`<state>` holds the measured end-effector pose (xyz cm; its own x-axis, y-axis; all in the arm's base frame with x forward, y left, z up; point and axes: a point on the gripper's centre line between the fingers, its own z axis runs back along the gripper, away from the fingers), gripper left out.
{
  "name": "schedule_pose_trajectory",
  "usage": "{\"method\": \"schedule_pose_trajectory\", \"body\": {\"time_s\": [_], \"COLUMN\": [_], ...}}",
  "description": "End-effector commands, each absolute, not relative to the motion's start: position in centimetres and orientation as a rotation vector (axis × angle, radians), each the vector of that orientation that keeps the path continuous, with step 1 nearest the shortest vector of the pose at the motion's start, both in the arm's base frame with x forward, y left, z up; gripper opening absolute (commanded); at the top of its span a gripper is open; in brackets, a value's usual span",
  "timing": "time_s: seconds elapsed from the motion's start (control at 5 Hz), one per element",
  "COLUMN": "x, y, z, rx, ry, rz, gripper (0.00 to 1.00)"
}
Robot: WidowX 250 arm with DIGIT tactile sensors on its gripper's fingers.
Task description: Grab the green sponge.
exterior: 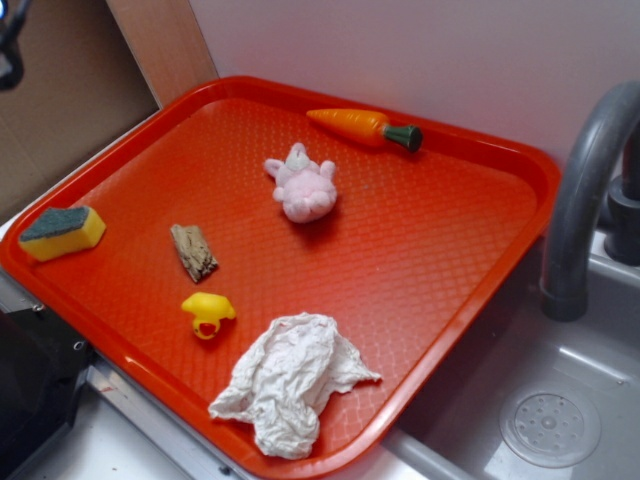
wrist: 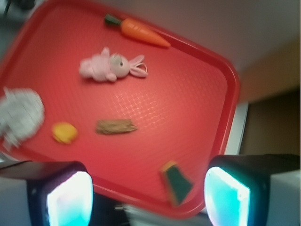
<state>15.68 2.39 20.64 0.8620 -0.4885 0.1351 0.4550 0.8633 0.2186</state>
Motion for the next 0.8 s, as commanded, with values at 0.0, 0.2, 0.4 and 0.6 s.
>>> {"method": "schedule_pose_trajectory", "body": {"time_s": [0.0, 0.2, 0.4, 0.6], "x": [15.5, 16.4, 16.4, 15.6], "y": [2.9, 4.1, 4.6, 6.0], "z": [15.8, 11.7, 8.6, 5.8], "rx": [0.147, 0.218, 0.26, 0.314], "ry": [-0.065, 0.034, 0.113, 0.236], "rz": [-0.869, -0.897, -0.878, -0.905], "gripper": [1.0, 1.0, 1.0, 1.0]}}
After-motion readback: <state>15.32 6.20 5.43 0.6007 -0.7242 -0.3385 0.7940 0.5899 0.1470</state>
